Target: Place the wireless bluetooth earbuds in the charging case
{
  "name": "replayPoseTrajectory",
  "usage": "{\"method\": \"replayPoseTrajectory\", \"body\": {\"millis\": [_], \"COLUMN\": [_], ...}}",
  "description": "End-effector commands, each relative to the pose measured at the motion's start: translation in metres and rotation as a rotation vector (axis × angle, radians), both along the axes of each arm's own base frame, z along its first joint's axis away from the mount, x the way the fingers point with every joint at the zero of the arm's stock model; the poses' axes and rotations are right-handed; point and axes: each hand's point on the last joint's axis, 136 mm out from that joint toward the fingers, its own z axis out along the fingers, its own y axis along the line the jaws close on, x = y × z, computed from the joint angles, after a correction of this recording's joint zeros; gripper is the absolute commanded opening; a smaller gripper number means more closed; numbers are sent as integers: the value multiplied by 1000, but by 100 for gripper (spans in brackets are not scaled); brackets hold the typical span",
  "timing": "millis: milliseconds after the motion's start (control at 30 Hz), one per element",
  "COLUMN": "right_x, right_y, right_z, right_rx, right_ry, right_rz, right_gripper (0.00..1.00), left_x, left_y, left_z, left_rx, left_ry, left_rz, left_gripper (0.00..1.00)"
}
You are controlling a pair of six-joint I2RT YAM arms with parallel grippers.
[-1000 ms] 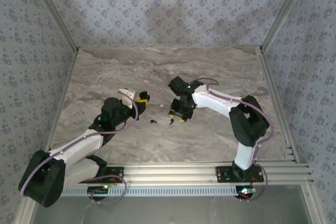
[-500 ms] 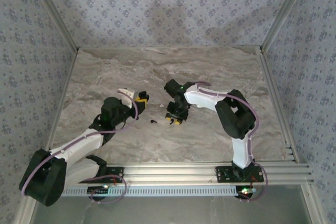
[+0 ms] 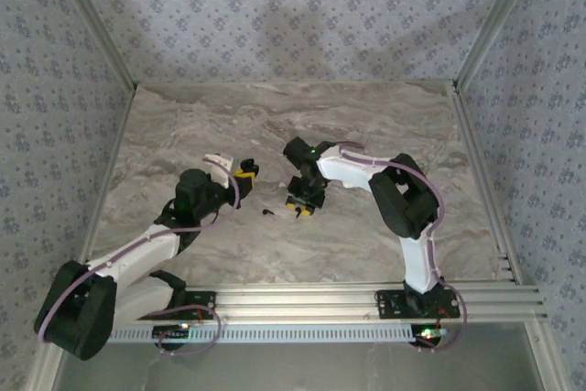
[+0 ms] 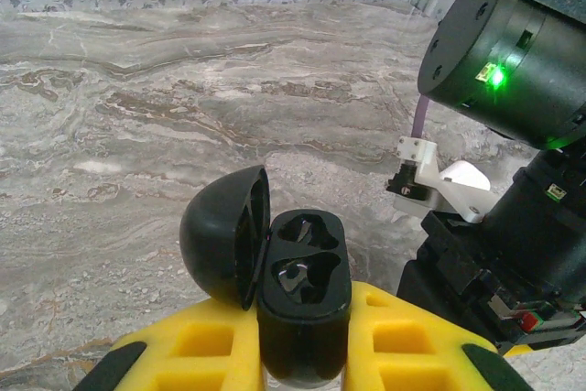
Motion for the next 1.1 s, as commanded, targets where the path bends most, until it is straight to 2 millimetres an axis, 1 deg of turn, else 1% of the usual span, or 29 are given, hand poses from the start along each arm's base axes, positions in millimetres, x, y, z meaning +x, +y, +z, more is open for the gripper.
{"method": "replayPoseTrajectory", "body": {"millis": [0,233,567,900,967,1067], "right_x": [2,3,-2,1,1,2], "right_y": [0,-4,-6,-5,-5,-5], "right_z": [3,-1,-10,-12,-11,-10], "right_rx": [-19,-62,-109,-118,-120,-131], "right_ry": [5,9,43,39,37,36], "right_rz": [28,59,109,131,137,146], "right_gripper": [34,29,31,23,24,30], "left_x": [3,3,4,3,3,2], "left_y": [-3,-2,-1,2,3,3], "left_z": [12,12,11,9,10,10], "left_rx": [-32,-33,-29,-23,-21,-19], "left_ry": [-24,-21,-17,-10,-11,-10], "left_rz": [-14,-12,-16,-12,-11,-10], "left_gripper": [19,19,19,19,19,19]}}
